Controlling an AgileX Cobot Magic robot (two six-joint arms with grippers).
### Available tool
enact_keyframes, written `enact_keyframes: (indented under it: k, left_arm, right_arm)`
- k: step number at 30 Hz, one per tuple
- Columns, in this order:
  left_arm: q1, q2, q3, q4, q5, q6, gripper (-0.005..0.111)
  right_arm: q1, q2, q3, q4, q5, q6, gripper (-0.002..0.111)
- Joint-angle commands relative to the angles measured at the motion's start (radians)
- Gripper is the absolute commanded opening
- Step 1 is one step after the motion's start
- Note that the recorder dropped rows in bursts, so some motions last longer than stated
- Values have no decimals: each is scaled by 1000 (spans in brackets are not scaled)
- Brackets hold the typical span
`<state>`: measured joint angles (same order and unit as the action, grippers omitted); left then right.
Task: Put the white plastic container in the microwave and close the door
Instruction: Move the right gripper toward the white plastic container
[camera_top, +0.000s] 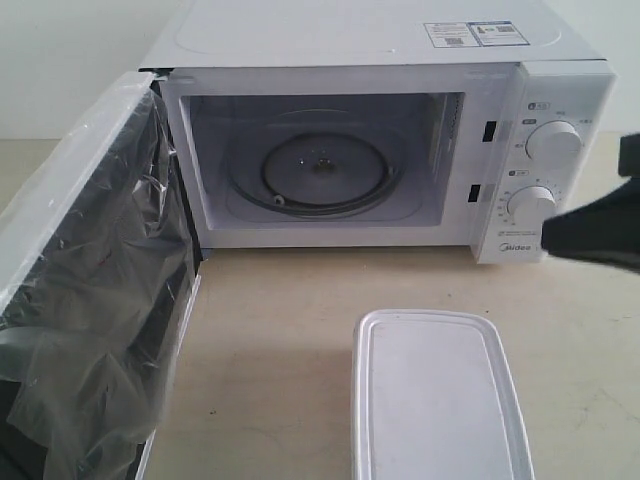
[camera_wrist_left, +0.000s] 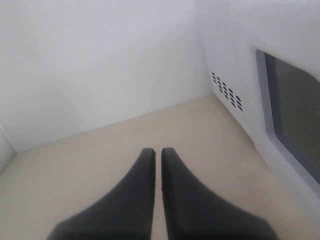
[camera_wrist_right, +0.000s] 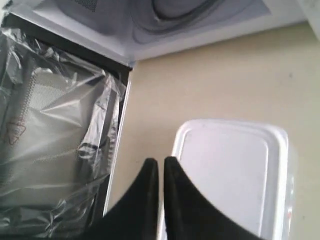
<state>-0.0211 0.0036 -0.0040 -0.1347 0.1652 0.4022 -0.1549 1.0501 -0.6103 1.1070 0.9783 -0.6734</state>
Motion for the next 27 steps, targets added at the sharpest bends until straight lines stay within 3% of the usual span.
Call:
enact_keyframes:
  k: [1,9,18,23,27]
  left_arm:
    - [4,-4,4,-4,-7,-14,4]
    - [4,-4,4,-4,-7,-14,4]
    - [4,-4,4,-4,-7,-14,4]
    - [4,-4,4,-4,-7,-14,4]
    - [4,-4,4,-4,-7,-14,4]
  right_arm:
    - [-45,67,118,30,44,-57,0]
    - [-55,79,126,-265,-17,179,0]
    - [-42,77,174,-119,64,17,0]
    - [-42,77,180,-127,-137,14,0]
    - [-22,65,181,-241,-293,125,0]
